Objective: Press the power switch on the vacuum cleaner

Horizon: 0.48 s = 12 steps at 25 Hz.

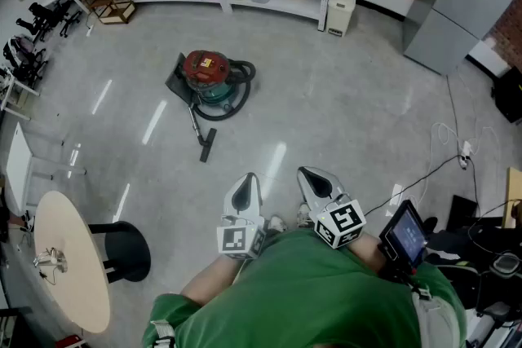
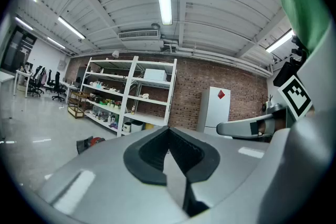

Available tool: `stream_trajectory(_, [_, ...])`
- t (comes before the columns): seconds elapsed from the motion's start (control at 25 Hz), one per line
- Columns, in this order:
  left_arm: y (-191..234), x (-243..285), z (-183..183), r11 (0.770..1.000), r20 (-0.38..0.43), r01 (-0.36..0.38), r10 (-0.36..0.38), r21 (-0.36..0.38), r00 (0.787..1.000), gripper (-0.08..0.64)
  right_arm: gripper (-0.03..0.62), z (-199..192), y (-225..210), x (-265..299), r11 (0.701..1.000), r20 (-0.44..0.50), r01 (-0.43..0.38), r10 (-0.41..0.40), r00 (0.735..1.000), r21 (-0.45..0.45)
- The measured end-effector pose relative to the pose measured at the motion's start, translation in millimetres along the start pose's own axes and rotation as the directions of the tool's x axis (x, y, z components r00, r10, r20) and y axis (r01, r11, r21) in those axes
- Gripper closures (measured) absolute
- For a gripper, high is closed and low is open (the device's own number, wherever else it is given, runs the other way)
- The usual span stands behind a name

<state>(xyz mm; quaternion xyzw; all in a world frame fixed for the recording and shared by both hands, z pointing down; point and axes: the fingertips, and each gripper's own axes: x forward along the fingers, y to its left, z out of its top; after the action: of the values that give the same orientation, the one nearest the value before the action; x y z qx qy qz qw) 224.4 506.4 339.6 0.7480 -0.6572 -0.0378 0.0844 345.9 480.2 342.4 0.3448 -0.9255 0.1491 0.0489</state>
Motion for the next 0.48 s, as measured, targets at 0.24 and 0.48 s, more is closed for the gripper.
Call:
stream_trajectory(0.24, [-0.8, -1.7, -1.1, 1.0, -0.027, 0.01, -0.01, 0.018, 1.0, 0.554, 0.591, 0.7, 2.4, 0.0, 1.0, 0.005, -0.004, 0.004, 1.0, 0.002])
stream_trajectory(0.48, [-1.3, -2.9, -0.3, 1.0, -0.039, 0.004, -0.003, 0.011, 0.999, 0.554, 0.591, 1.3, 1.0, -0.3, 1.0, 0.015, -0.002, 0.001, 1.0, 0.014])
